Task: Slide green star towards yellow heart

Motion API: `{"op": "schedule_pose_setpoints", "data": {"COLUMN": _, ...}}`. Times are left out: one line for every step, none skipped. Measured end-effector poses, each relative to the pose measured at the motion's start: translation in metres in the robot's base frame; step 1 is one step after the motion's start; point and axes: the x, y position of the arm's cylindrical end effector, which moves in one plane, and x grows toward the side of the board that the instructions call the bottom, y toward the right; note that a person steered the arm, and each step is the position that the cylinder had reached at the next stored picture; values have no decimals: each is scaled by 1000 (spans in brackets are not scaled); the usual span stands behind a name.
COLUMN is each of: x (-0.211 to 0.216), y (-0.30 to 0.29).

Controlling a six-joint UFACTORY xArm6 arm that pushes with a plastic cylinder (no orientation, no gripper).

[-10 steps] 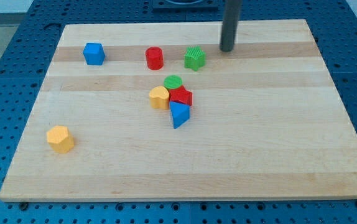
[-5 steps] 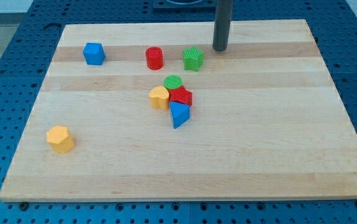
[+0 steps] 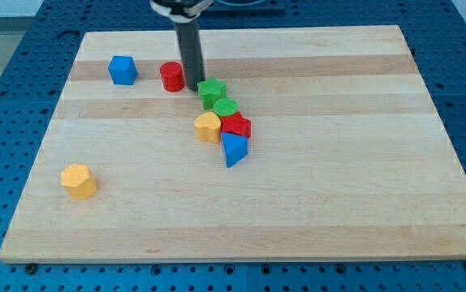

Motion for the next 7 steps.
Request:
{"op": "schedule_pose_setpoints", "data": {"x": -16, "y": 57}}
{"op": "schedule_pose_setpoints", "data": {"x": -10, "y": 82}}
{"op": "schedule_pose_setpoints", "data": {"x": 4, "y": 60}}
{"op": "schedule_pose_setpoints", "data": {"x": 15, "y": 19}}
{"op": "schedule_pose_setpoints", "data": {"x": 21, "y": -10}}
{"op": "schedule_pose_setpoints", "data": {"x": 23, "y": -17}}
{"op": "schedule_pose_setpoints", "data": {"x": 27, "y": -17}}
